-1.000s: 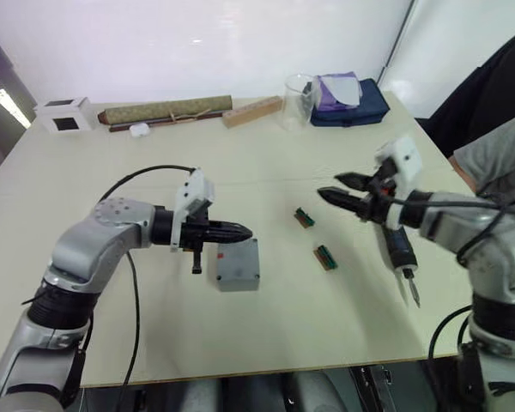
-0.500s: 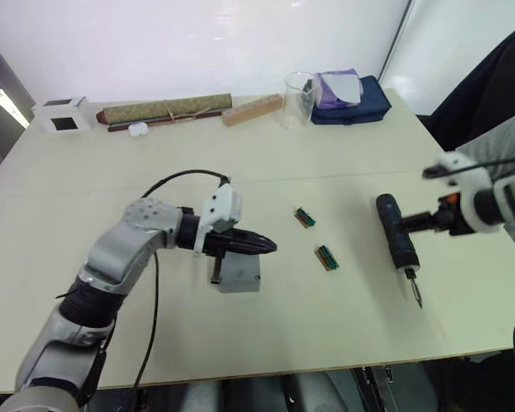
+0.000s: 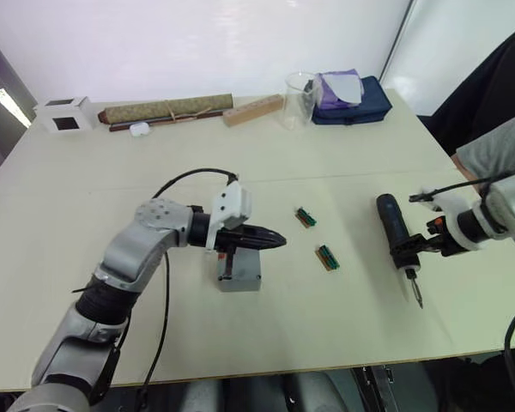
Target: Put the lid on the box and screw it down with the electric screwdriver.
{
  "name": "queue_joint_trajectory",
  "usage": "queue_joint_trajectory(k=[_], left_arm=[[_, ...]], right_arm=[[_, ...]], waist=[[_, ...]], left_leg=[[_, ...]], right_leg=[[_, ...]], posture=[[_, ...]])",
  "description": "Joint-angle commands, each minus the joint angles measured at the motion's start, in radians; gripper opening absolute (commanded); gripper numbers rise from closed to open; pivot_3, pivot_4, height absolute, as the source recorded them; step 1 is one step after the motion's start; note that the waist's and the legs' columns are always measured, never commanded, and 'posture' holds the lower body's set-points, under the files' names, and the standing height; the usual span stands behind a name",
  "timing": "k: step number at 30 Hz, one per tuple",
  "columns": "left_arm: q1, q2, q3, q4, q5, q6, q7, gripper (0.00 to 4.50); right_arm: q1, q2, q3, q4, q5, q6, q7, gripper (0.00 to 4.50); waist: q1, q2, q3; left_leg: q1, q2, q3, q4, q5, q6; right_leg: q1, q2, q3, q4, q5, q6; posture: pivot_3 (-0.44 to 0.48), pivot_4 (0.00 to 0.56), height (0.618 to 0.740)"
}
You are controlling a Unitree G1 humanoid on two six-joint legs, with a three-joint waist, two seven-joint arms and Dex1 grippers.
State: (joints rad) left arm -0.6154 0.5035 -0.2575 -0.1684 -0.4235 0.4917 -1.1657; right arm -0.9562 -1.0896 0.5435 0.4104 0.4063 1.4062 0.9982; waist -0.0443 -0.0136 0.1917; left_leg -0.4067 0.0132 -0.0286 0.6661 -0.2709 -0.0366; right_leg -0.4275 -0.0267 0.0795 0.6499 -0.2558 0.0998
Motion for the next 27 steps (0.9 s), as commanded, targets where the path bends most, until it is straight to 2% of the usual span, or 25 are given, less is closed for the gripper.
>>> queue_joint_trajectory(k=[1,3,7,9,14,19,21,24,25,27], left_arm=[[-0.008,-0.012,-0.003,-0.036,0.004,-0.012,0.015,0.0],[0.004,-0.018,-0.008,-0.049,0.008,-0.008,0.03,0.0],[0.018,-0.038,-0.015,-0.073,0.002,0.013,0.064,0.0],[0.022,-0.047,-0.018,-0.078,-0.001,0.019,0.072,0.0],[0.015,-0.07,-0.022,-0.046,0.007,0.009,0.087,0.0],[-0.004,-0.082,-0.008,-0.005,0.016,0.005,0.104,0.0],[-0.003,-0.065,0.014,0.004,0.012,0.005,0.102,0.0],[-0.016,-0.014,0.059,0.05,0.023,0.004,0.099,0.0],[-0.022,0.003,0.077,0.067,0.021,0.012,0.1,0.0],[-0.028,0.023,0.099,0.087,0.011,0.025,0.099,0.0]], right_arm=[[-0.03,-0.001,0.095,-0.016,-0.071,-0.063,0.088,4.23],[-0.017,-0.005,0.127,-0.056,-0.08,-0.055,0.126,3.81],[-0.001,-0.003,0.16,-0.054,-0.127,-0.071,0.162,2.57],[0.003,-0.005,0.183,-0.046,-0.158,-0.084,0.184,2.17],[0.024,-0.006,0.219,0.014,-0.248,-0.148,0.224,2.11],[-0.035,0.048,0.125,0.148,-0.282,-0.159,0.202,2.11],[-0.07,0.06,0.049,0.157,-0.286,-0.157,0.155,2.11],[-0.206,0.113,-0.205,0.148,-0.215,-0.08,0.057,2.11],[-0.202,0.131,-0.335,0.057,-0.167,-0.049,0.029,2.11],[-0.171,0.18,-0.523,-0.078,-0.117,0.031,-0.028,2.11]], waist=[[0.0,0.0,0.0],[0.001,0.0,0.0],[0.002,-0.001,0.0],[0.005,-0.001,-0.001],[0.012,-0.004,-0.002],[0.024,-0.008,-0.005],[0.024,-0.008,-0.005],[0.015,-0.001,-0.001],[0.007,0.004,0.001],[0.002,0.006,0.002]], left_leg=[[0.0,0.0,0.0,0.0,0.0,0.0],[0.0,0.0,-0.001,0.0,0.0,0.0],[0.0,0.0,-0.001,0.0,0.0,0.0],[0.0,0.0,-0.002,0.0,0.0,0.0],[0.001,0.0,-0.003,0.001,0.0,0.0],[0.002,0.0,-0.003,0.003,0.0,0.0],[0.003,0.0,-0.002,0.003,0.0,0.0],[0.003,0.0,0.0,0.004,0.001,-0.001],[0.001,0.0,0.001,0.004,0.001,-0.002],[-0.001,-0.001,0.001,0.002,0.002,-0.003]], right_leg=[[0.0,0.0,0.0,0.0,0.0,0.0],[0.0,0.0,-0.001,0.0,0.0,0.0],[0.0,0.0,-0.001,0.0,0.0,0.0],[0.001,0.0,-0.002,0.0,0.0,0.0],[0.002,0.0,-0.002,0.0,0.0,0.0],[0.005,-0.001,-0.002,0.0,0.0,0.0],[0.006,-0.001,-0.002,0.0,0.001,-0.001],[0.004,-0.001,0.0,0.0,0.002,-0.001],[0.001,-0.001,0.001,0.0,0.004,-0.001],[-0.003,0.0,0.001,0.003,0.005,0.0]], posture=[[0.0,0.15,0.74],[0.0,0.15,0.74],[0.0,0.15,0.74],[0.0,0.15,0.74],[0.0,0.15,0.74],[0.0,0.15,0.74],[0.0,0.15,0.74],[0.0,0.15,0.74],[0.0,0.15,0.74],[0.0,0.15,0.74]])
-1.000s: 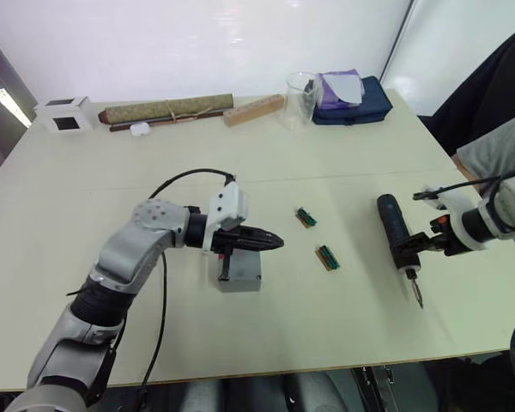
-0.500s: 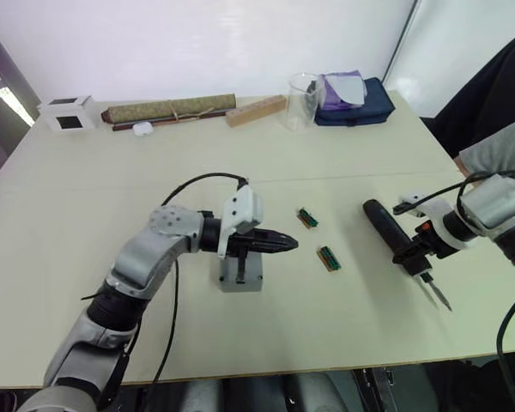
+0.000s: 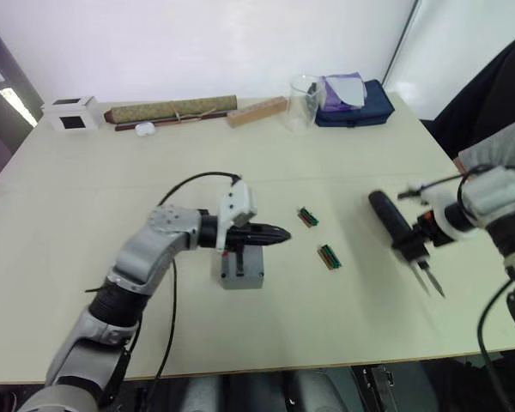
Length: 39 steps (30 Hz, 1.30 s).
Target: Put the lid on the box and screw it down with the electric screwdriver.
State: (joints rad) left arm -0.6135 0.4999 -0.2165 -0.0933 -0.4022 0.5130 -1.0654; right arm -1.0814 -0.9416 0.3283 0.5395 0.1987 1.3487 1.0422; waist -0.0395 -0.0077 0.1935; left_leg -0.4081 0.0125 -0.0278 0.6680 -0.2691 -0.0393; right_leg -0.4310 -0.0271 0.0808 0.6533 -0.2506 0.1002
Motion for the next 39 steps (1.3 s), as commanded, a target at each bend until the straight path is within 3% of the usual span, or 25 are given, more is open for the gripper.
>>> queue_joint_trajectory(k=[1,4,8,11,13,15,22,31,39], left_arm=[[-0.035,0.036,0.07,0.023,-0.018,0.011,-0.004,0.0],[-0.049,0.048,0.089,0.046,-0.032,0.03,-0.01,0.0],[-0.044,0.077,0.077,0.052,-0.024,0.048,-0.033,0.0],[-0.039,0.103,0.064,0.05,-0.02,0.062,-0.054,0.0],[-0.023,0.128,0.049,0.029,-0.012,0.082,-0.065,0.0],[0.006,0.167,0.026,-0.004,0.021,0.076,-0.064,0.0],[0.09,0.218,0.069,-0.115,-0.013,0.149,-0.037,0.0],[0.169,0.229,0.01,-0.176,0.043,0.159,0.01,0.0],[0.161,0.224,-0.004,-0.152,0.054,0.142,0.008,0.0]], right_arm=[[0.004,0.099,-0.435,-0.321,0.106,0.087,-0.139,2.11],[0.127,0.283,-0.678,-0.607,0.131,0.066,-0.283,2.11],[0.245,0.554,-0.857,-0.935,0.219,-0.106,-0.421,2.11],[0.345,0.688,-0.842,-1.103,0.302,-0.183,-0.446,2.11],[0.47,0.775,-0.737,-1.211,0.287,-0.322,-0.472,2.11],[0.56,0.763,-0.592,-1.214,0.221,-0.447,-0.46,2.11],[0.612,0.834,-0.41,-1.132,0.213,-0.638,-0.499,2.11],[0.623,0.819,-0.29,-1.018,0.193,-0.771,-0.5,2.11],[0.66,0.794,-0.232,-0.971,0.159,-0.838,-0.51,2.11]], waist=[[-0.004,0.0,0.0],[-0.002,-0.001,-0.002],[0.01,-0.001,-0.001],[0.009,0.001,0.0],[0.007,0.0,-0.001],[-0.002,-0.001,-0.002],[-0.019,-0.002,-0.002],[-0.015,-0.002,-0.002],[-0.008,-0.002,-0.002]], left_leg=[[0.0,0.001,-0.001,-0.001,0.0,0.0],[0.0,0.004,-0.006,-0.004,0.0,0.0],[-0.002,0.003,-0.007,-0.005,0.0,0.0],[-0.002,0.0,-0.004,-0.003,0.0,0.0],[-0.002,-0.001,-0.005,-0.002,0.0,0.0],[0.0,0.0,-0.005,-0.003,0.0,0.0],[0.001,0.001,-0.005,-0.002,0.001,-0.001],[0.002,0.001,-0.005,-0.002,0.001,-0.001],[0.002,0.001,-0.005,-0.002,0.001,-0.001]], right_leg=[[-0.001,0.001,-0.001,0.002,0.0,0.0],[-0.001,0.006,-0.003,0.002,-0.003,-0.004],[-0.001,0.003,-0.006,0.002,-0.003,-0.005],[-0.002,-0.001,-0.003,0.002,-0.002,-0.002],[0.0,-0.001,-0.004,0.001,-0.002,-0.002],[0.002,0.0,-0.004,0.0,-0.002,-0.001],[0.002,0.002,-0.004,0.002,-0.002,-0.001],[0.002,0.001,-0.004,0.002,-0.002,-0.001],[0.002,0.001,-0.004,0.002,-0.002,-0.001]], posture=[[0.0,0.15,0.74],[0.0,0.15,0.74],[0.0,0.15,0.74],[0.0,0.15,0.74],[0.0,0.15,0.74],[0.0,0.15,0.74],[0.0,0.15,0.74],[0.0,0.15,0.74],[0.0,0.15,0.74]])
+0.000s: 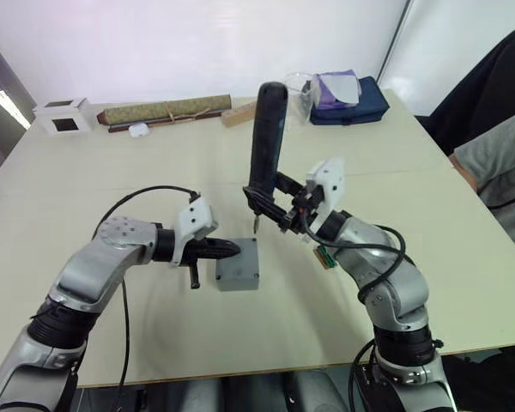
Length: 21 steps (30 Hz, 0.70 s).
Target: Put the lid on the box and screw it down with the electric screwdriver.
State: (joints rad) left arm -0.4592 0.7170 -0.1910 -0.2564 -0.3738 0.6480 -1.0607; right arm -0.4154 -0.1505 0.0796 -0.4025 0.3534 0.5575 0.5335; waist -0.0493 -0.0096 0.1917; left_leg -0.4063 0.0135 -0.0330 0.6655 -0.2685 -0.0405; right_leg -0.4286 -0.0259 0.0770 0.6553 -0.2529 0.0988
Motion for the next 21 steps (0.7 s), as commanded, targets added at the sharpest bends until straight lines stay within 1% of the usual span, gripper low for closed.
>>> queue_joint_trajectory(k=[1,8,15,21], left_arm=[[0.006,0.006,-0.031,0.013,0.026,0.005,0.003,0.0],[0.001,0.011,-0.043,0.032,0.034,-0.009,-0.008,0.0],[-0.004,0.005,-0.053,0.043,0.039,-0.019,-0.009,0.0],[-0.007,-0.001,-0.058,0.046,0.041,-0.022,-0.007,0.0]], right_arm=[[-0.002,-0.001,0.022,-0.029,0.003,-0.05,0.0,2.11],[0.012,-0.013,0.023,-0.041,0.015,-0.048,-0.008,2.11],[-0.018,-0.012,-0.019,-0.074,0.062,-0.045,-0.03,2.11],[0.009,-0.036,-0.01,-0.119,0.09,-0.014,-0.032,2.11]], waist=[[0.003,0.0,0.0],[0.004,0.0,0.0],[0.005,0.0,0.0],[0.005,0.0,0.0]], left_leg=[[0.0,0.0,0.0,0.0,0.0,0.0],[0.0,0.0,0.0,0.0,0.0,0.0],[0.0,0.0,0.0,0.0,0.0,0.0],[0.0,0.0,0.0,0.0,0.0,0.0]], right_leg=[[0.0,0.0,0.0,0.0,0.0,0.0],[0.0,0.0,0.0,0.0,0.0,0.0],[0.0,0.0,0.0,0.0,0.0,0.0],[0.0,0.0,0.0,0.0,0.0,0.0]], posture=[[0.0,0.15,0.74],[0.0,0.15,0.74],[0.0,0.15,0.74],[0.0,0.15,0.74]])
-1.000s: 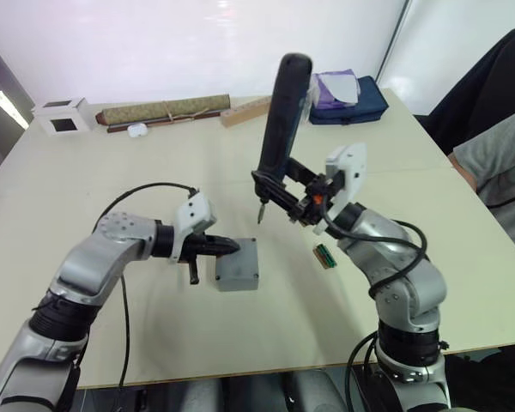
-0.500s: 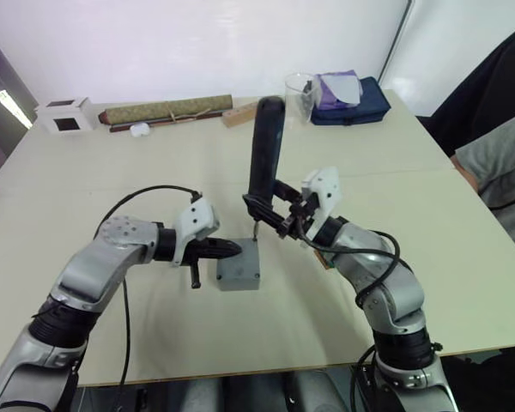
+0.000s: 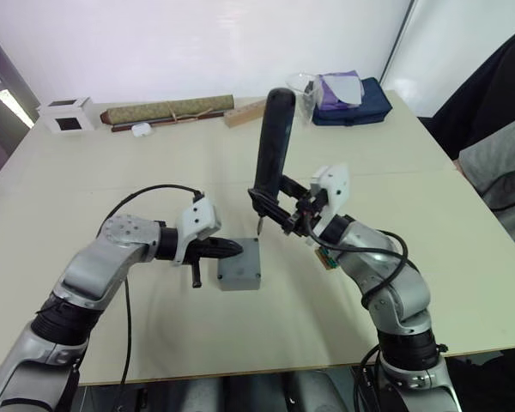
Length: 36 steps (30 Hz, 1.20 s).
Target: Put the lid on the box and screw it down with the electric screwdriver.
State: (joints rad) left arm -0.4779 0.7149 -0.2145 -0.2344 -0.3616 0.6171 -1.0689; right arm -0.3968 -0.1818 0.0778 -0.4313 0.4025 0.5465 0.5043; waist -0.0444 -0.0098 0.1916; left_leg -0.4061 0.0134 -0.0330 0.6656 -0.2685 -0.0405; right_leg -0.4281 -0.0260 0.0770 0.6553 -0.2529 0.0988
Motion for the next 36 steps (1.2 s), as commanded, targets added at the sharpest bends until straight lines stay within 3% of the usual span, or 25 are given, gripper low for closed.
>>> queue_joint_trajectory(k=[1,25,29,36], left_arm=[[0.01,-0.002,-0.036,0.027,0.03,0.009,0.003,0.0],[0.006,-0.012,-0.039,0.02,0.029,0.021,0.01,0.0],[0.01,-0.009,-0.039,0.017,0.027,0.024,0.009,0.0],[0.031,0.013,-0.047,0.012,0.034,0.015,-0.009,0.0]], right_arm=[[-0.006,-0.005,-0.008,-0.097,0.046,0.005,-0.008,2.11],[0.033,-0.016,0.055,-0.008,-0.028,-0.089,-0.021,2.11],[0.052,-0.059,0.097,0.003,-0.069,-0.112,0.013,2.11],[0.077,-0.084,0.14,0.039,-0.079,-0.02,-0.003,2.11]], waist=[[0.001,0.0,0.0],[0.0,-0.001,-0.001],[0.0,-0.001,-0.001],[-0.001,-0.004,-0.007]], left_leg=[[0.0,0.0,0.0,0.0,0.0,0.0],[0.001,0.0,0.0,0.0,0.0,0.0],[0.001,0.0,0.0,0.0,0.0,0.0],[0.009,0.0,0.0,-0.001,0.0,0.0]], right_leg=[[0.0,0.0,0.0,0.0,0.0,0.0],[0.001,0.0,0.0,0.0,0.0,0.0],[0.001,0.0,0.0,0.0,0.0,0.0],[0.009,0.0,0.0,0.0,-0.001,-0.001]], posture=[[0.0,0.15,0.74],[0.0,0.15,0.74],[0.0,0.15,0.74],[0.0,0.15,0.74]])
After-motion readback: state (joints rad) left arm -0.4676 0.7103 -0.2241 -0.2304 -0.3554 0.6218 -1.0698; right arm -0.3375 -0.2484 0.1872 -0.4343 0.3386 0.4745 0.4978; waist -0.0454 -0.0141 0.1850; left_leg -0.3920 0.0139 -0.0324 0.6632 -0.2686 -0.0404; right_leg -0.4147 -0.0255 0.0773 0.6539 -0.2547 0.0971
